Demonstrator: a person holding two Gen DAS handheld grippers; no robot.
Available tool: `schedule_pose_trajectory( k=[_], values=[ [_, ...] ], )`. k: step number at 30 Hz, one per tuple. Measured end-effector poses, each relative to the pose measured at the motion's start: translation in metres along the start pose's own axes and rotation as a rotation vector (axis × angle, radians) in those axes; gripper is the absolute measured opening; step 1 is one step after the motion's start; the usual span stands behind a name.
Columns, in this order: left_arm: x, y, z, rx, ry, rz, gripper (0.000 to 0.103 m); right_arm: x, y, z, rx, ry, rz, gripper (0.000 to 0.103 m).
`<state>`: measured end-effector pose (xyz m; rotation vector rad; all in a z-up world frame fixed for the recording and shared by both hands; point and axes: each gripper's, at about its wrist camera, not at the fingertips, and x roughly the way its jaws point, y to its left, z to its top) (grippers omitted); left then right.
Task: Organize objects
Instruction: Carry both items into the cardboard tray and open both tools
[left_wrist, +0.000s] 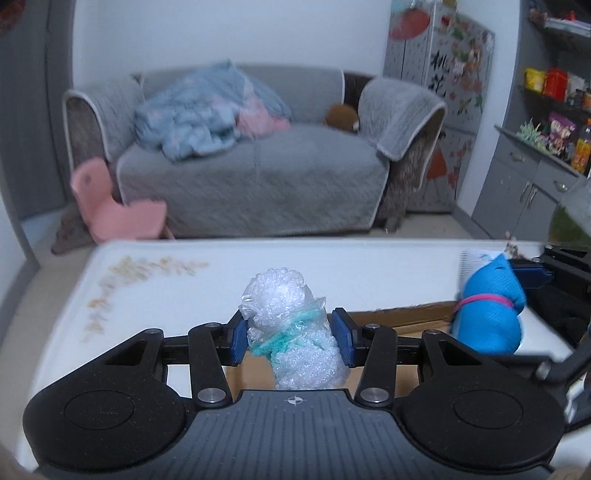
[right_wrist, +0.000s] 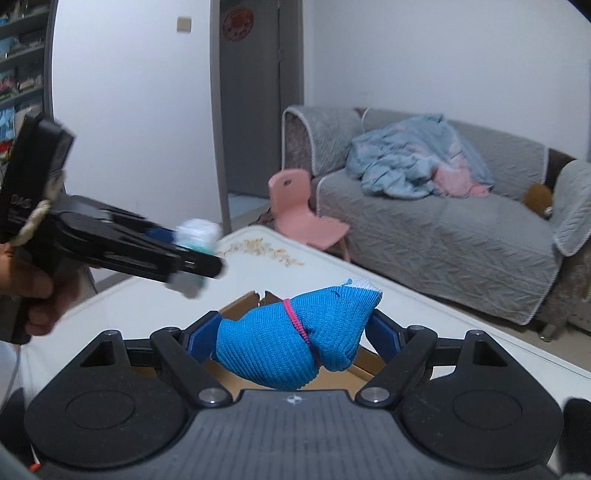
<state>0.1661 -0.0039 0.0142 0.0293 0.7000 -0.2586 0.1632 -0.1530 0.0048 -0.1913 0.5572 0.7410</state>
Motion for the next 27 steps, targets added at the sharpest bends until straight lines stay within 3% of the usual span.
schedule_pose_trajectory(
  k=[5,13,27],
  values=[
    [0.060,0.017,-0.013,-0.025,0.098,0.004,0.053,0.059,-0.001,-0.012,-0.047,0.093,0.004,0.081],
    [0.091,0.021,-0.027,-0.003,0.148,0.021,0.053,0.106,0.018,-0.025,-0.123,0.189,0.014,0.082],
    [0.093,0.008,-0.029,0.063,0.148,0.061,0.060,0.103,0.019,-0.033,-0.110,0.229,0.068,0.086]
  ],
)
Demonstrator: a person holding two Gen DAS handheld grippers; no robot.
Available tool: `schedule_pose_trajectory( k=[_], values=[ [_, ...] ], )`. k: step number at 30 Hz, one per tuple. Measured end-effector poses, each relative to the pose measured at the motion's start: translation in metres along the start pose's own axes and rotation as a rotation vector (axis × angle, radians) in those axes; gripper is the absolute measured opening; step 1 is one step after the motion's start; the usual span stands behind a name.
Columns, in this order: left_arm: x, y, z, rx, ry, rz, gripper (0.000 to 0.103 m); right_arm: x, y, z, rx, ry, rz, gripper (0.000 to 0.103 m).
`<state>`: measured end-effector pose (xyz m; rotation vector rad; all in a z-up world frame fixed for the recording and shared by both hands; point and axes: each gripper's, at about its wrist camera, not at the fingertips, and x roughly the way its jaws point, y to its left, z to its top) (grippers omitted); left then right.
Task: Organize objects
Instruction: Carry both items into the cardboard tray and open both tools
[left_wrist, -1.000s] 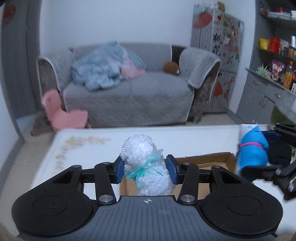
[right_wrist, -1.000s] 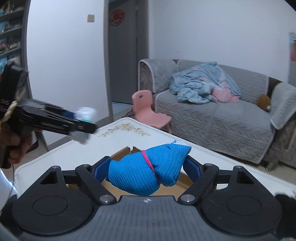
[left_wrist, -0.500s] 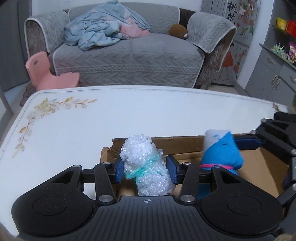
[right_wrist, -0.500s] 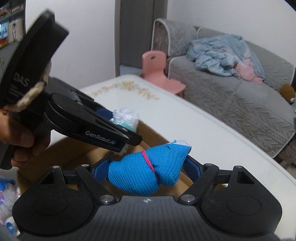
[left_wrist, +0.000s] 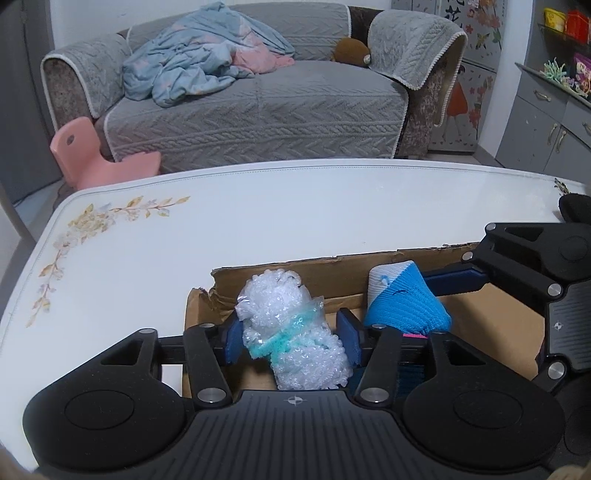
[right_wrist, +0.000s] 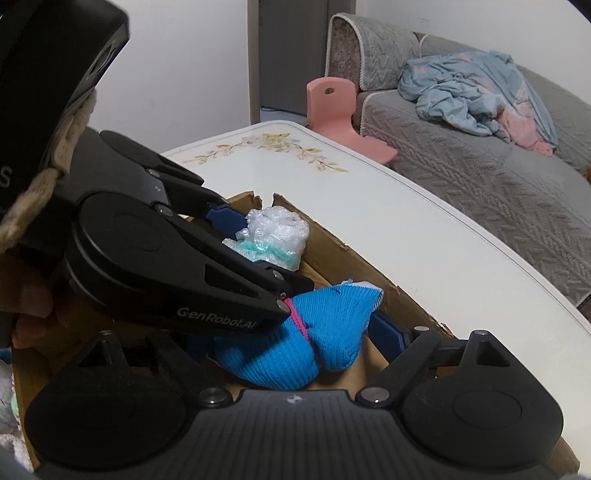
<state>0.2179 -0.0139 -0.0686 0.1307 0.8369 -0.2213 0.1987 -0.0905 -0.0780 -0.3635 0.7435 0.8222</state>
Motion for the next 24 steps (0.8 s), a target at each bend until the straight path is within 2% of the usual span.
schedule_pose_trajectory(
  k=[6,8,14,24],
  values=[
    [-0.007,0.000,0.003,-0.006,-0.019,-0.002,0.070,0.005,0.000,0.006,-0.007,0.012,-0.001,0.087],
    [-0.010,-0.002,0.004,0.004,-0.034,0.025,0.078,0.005,0.000,0.007,-0.010,0.014,0.000,0.087],
    [-0.028,0.006,0.009,-0.040,-0.058,-0.010,0.084,0.000,0.001,0.015,-0.019,0.015,-0.012,0.090],
    [-0.109,0.027,0.000,-0.100,-0.147,0.009,0.087,-0.044,0.010,0.024,-0.019,-0.050,-0.024,0.092]
  ],
)
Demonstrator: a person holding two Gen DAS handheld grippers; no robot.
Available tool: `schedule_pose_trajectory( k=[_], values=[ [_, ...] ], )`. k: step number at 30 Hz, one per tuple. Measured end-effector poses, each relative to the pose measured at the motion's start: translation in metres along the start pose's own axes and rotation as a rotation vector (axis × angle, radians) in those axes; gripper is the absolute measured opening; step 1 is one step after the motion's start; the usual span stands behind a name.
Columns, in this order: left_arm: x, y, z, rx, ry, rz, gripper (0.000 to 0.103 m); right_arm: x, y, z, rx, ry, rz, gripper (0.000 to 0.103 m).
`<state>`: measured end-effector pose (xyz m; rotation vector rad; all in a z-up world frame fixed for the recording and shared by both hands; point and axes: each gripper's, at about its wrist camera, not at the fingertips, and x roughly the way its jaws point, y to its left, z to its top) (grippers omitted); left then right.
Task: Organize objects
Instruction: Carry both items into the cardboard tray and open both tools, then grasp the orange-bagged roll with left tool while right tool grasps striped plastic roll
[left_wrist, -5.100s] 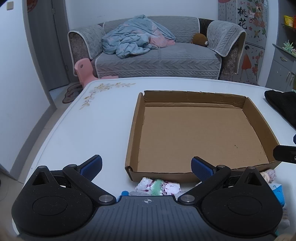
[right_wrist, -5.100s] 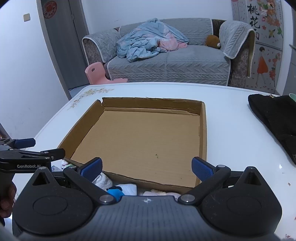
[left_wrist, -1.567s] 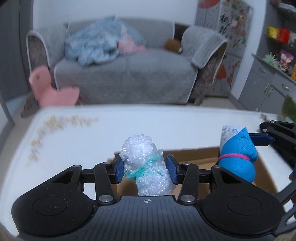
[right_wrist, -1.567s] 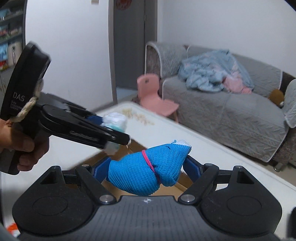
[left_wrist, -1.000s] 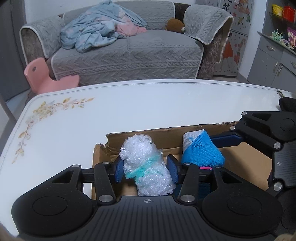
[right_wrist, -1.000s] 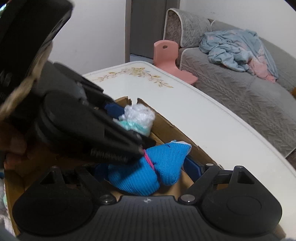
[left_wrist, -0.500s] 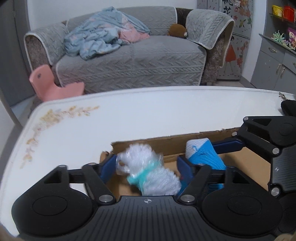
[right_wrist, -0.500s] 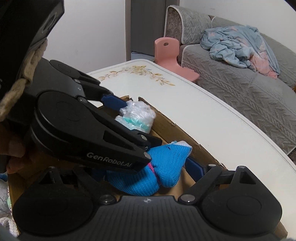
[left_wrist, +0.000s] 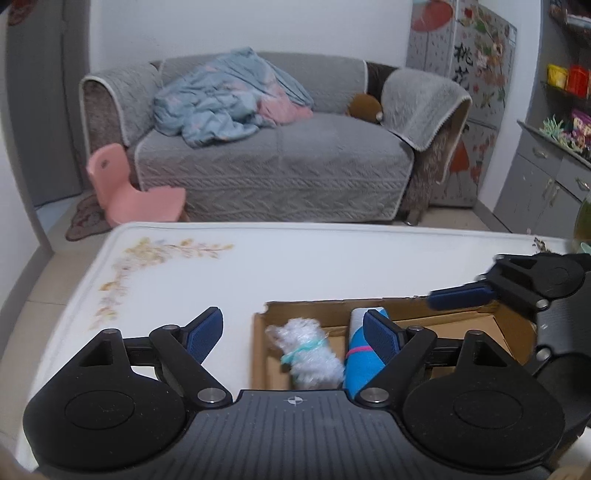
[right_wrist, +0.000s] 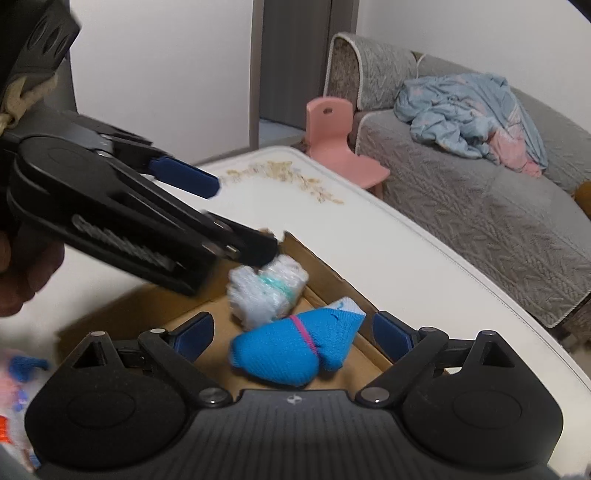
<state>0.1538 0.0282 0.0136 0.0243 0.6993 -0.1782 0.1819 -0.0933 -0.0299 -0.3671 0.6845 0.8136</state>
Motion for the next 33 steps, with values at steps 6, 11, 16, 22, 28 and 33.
schedule_pose_trajectory(
  k=[6,11,16,22,28,33],
  values=[
    [-0.069,0.009,-0.021,-0.037,-0.064,-0.005,0.090,-0.052,0.019,-0.008,0.002,-0.077,-0.021,0.092],
    [-0.120,0.012,-0.054,-0.054,-0.108,0.013,0.096,-0.102,0.037,-0.028,0.002,-0.142,-0.026,0.095],
    [-0.157,0.016,-0.107,-0.120,-0.111,0.019,0.098,-0.144,0.058,-0.064,0.005,-0.184,-0.062,0.097],
    [-0.173,0.016,-0.184,-0.230,-0.094,-0.027,0.098,-0.172,0.075,-0.135,0.082,-0.182,-0.088,0.102],
    [-0.156,0.003,-0.229,-0.288,0.025,-0.084,0.097,-0.157,0.072,-0.194,0.200,-0.101,-0.130,0.099],
    [-0.149,-0.014,-0.247,-0.278,0.055,-0.113,0.098,-0.148,0.069,-0.213,0.209,-0.076,-0.138,0.096]
  ],
)
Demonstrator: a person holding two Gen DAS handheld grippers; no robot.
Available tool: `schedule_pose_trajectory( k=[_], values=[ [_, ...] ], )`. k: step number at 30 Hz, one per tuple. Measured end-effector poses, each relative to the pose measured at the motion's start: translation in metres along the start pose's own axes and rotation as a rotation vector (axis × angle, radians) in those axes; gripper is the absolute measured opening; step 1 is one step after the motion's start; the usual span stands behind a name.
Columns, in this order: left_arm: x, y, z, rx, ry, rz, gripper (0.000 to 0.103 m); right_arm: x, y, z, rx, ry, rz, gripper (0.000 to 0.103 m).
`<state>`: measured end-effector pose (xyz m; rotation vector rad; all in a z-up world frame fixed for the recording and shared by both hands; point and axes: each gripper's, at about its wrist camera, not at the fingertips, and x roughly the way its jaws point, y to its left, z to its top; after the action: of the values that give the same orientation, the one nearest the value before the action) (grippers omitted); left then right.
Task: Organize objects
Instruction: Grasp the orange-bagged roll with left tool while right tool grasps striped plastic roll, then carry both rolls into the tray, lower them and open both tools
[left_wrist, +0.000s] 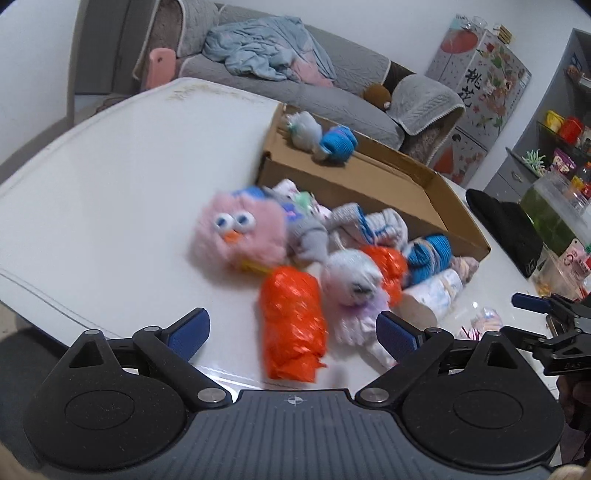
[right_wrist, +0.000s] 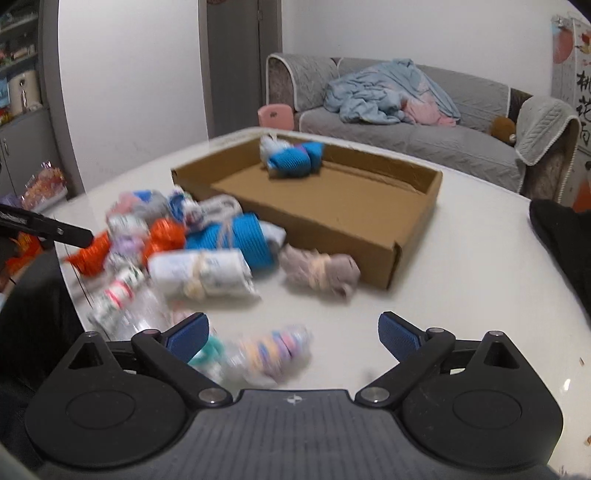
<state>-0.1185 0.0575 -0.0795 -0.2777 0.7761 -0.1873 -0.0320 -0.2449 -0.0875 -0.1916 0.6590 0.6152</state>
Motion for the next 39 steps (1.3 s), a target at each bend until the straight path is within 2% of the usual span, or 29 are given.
schedule_pose_trajectory(
  k=[4,8,13,16,18,19,20,22,26,31,39],
  values=[
    [0.010,-0.009,-0.007,0.073,0.001,0.030,0.101,0.004,0.000,-0.002,-0.018,0.001,0.024,0.093],
    [0.015,-0.017,-0.009,0.170,0.029,0.068,0.102,0.006,0.005,-0.006,-0.030,0.006,0.049,0.075],
    [0.023,-0.027,-0.016,0.319,0.049,0.166,0.102,0.010,0.008,-0.021,-0.033,0.025,0.074,0.064],
    [0.022,-0.024,-0.016,0.303,0.035,0.147,0.101,0.007,0.010,-0.028,-0.046,0.010,0.071,0.057],
    [0.019,-0.023,-0.015,0.302,0.018,0.134,0.092,0.006,0.007,-0.028,-0.035,0.003,0.079,0.055],
    [0.018,-0.024,-0.014,0.309,0.013,0.131,0.081,0.005,0.006,-0.028,-0.034,0.000,0.078,0.055],
    [0.016,-0.025,-0.013,0.309,0.008,0.126,0.062,0.004,0.005,-0.027,-0.032,0.000,0.080,0.054],
    [0.013,-0.022,-0.009,0.285,0.011,0.095,0.039,0.000,0.004,-0.026,-0.029,-0.012,0.087,0.054],
    [0.010,-0.018,-0.005,0.264,0.011,0.081,0.037,-0.008,0.000,-0.022,-0.019,-0.026,0.074,0.054],
    [-0.008,-0.017,0.007,0.268,-0.029,0.085,0.037,-0.024,-0.010,-0.013,-0.017,-0.044,0.053,0.054],
    [-0.036,-0.017,0.057,0.296,-0.123,0.100,0.037,-0.041,-0.024,0.025,-0.033,-0.107,0.029,0.054]
  ],
)
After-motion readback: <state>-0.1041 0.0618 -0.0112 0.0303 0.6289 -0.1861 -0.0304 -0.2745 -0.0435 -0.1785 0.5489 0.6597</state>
